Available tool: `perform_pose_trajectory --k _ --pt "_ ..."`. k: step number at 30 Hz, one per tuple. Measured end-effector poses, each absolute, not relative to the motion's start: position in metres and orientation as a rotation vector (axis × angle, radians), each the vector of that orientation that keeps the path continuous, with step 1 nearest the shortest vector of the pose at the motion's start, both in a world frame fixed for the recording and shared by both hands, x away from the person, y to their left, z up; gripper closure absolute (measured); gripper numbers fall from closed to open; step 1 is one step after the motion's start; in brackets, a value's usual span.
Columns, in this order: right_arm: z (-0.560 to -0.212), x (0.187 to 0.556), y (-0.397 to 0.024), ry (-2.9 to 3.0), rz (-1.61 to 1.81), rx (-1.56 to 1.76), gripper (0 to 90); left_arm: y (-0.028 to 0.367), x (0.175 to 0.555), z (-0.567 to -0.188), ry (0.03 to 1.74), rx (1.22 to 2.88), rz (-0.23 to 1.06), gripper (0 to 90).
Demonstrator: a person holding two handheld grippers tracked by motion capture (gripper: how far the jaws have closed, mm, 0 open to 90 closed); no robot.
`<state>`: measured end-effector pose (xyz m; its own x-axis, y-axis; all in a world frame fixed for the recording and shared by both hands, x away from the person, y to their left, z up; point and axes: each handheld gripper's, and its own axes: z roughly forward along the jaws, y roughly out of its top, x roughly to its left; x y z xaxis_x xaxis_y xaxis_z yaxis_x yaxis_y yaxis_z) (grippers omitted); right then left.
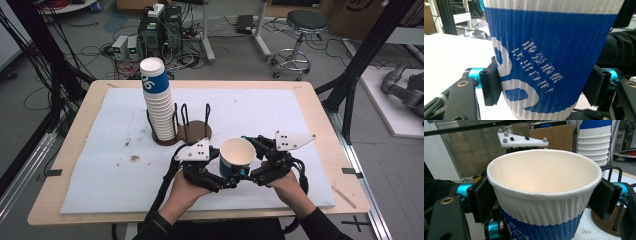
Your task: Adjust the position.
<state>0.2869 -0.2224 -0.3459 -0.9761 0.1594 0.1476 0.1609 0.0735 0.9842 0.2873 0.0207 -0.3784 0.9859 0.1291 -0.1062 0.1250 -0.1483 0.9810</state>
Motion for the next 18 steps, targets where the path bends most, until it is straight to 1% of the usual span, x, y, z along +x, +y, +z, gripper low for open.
perform_pose_trajectory --k 9,12,14,18 --pt "-0.3457 0.2869 -0.2229 -2.313 -2.12 -0.342 20.7 0.0217 0.2877 -0.3785 0.195 1.722 0.006 27.5" --pt "-0.3458 0.2871 -0.2238 -2.325 -2.121 -0.347 21.1 0.0212 0.2872 -0.3772 0.2 1.714 0.012 20.3" --pt "-0.3461 0.2879 -0.2251 -2.33 -2.123 -0.355 21.2 0.0217 0.287 -0.3757 0.202 1.715 0.026 17.1" --pt "-0.3456 0.2888 -0.228 -2.336 -2.124 -0.367 21.2 0.0264 0.2879 -0.3735 0.213 1.711 0.043 15.6"
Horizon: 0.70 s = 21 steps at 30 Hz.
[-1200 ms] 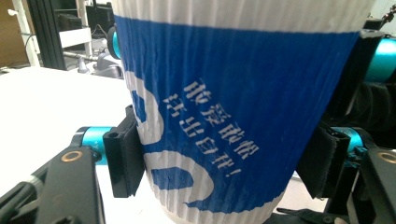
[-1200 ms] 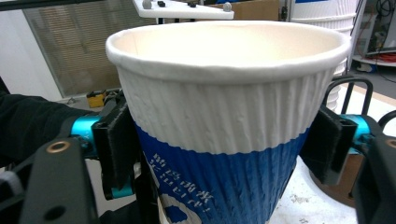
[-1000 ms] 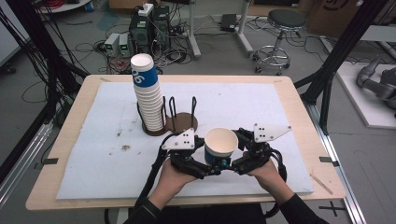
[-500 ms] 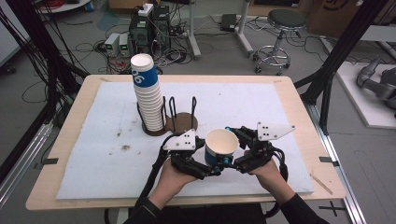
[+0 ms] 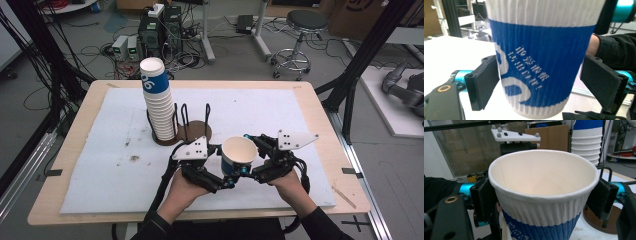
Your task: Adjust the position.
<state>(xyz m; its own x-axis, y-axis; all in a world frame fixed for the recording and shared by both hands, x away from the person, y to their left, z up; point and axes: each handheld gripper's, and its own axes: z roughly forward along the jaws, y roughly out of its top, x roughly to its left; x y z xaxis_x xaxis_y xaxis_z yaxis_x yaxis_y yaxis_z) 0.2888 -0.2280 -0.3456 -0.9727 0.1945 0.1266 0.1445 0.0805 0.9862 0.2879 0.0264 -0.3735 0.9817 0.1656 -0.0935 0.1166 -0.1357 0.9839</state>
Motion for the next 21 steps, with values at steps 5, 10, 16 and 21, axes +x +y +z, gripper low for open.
perform_pose_trajectory --k 5,10,16,21 --pt "-0.346 0.292 -0.234 2.267 2.042 0.377 21.2 0.036 0.289 -0.371 0.233 1.722 0.074 14.3" --pt "-0.349 0.297 -0.242 2.26 1.998 0.424 21.2 0.053 0.289 -0.367 0.273 1.716 0.135 14.3" --pt "-0.352 0.302 -0.252 2.246 1.953 0.47 21.2 0.082 0.287 -0.368 0.347 1.724 0.236 14.3" --pt "-0.354 0.305 -0.261 2.222 1.917 0.507 21.2 0.105 0.285 -0.369 0.384 1.727 0.342 14.3"
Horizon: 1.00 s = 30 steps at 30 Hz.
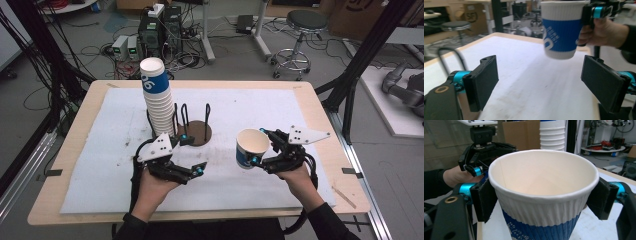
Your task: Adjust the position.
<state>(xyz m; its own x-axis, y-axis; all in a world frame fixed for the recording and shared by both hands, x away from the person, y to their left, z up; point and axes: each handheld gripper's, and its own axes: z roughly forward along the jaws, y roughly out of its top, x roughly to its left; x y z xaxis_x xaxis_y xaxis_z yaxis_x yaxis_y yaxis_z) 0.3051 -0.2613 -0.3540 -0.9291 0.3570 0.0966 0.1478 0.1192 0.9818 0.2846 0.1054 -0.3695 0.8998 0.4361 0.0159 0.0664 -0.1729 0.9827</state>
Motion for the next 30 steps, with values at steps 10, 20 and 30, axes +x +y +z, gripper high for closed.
perform_pose_trajectory --k 10,20,30 --pt "-0.355 0.312 -0.278 2.163 1.889 0.579 21.2 0.14 0.284 -0.371 0.493 1.663 0.467 14.3" --pt "-0.355 0.312 -0.28 2.163 1.878 0.585 21.2 0.14 0.284 -0.371 0.498 1.656 0.47 14.3" --pt "-0.353 0.31 -0.282 2.154 1.881 0.58 21.2 0.134 0.284 -0.372 0.481 1.676 0.457 14.3"
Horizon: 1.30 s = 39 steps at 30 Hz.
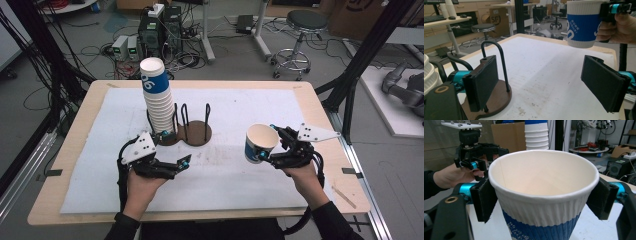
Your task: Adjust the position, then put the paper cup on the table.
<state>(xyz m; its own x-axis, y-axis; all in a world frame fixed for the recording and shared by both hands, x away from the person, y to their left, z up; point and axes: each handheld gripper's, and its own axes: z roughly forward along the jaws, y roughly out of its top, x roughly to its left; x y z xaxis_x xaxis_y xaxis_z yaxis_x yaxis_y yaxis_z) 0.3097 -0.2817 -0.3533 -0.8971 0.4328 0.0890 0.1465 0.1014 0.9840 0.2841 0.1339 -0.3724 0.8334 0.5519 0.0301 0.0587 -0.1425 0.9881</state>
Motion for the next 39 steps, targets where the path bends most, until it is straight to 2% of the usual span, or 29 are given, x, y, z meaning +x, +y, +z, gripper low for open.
perform_pose_trajectory --k 20,39 --pt "-0.35 0.308 -0.28 2.146 1.885 0.571 21.3 0.13 0.282 -0.372 0.464 1.687 0.456 14.3" --pt "-0.342 0.31 -0.282 2.134 1.866 0.541 21.3 0.133 0.286 -0.383 0.537 1.66 0.437 14.3"
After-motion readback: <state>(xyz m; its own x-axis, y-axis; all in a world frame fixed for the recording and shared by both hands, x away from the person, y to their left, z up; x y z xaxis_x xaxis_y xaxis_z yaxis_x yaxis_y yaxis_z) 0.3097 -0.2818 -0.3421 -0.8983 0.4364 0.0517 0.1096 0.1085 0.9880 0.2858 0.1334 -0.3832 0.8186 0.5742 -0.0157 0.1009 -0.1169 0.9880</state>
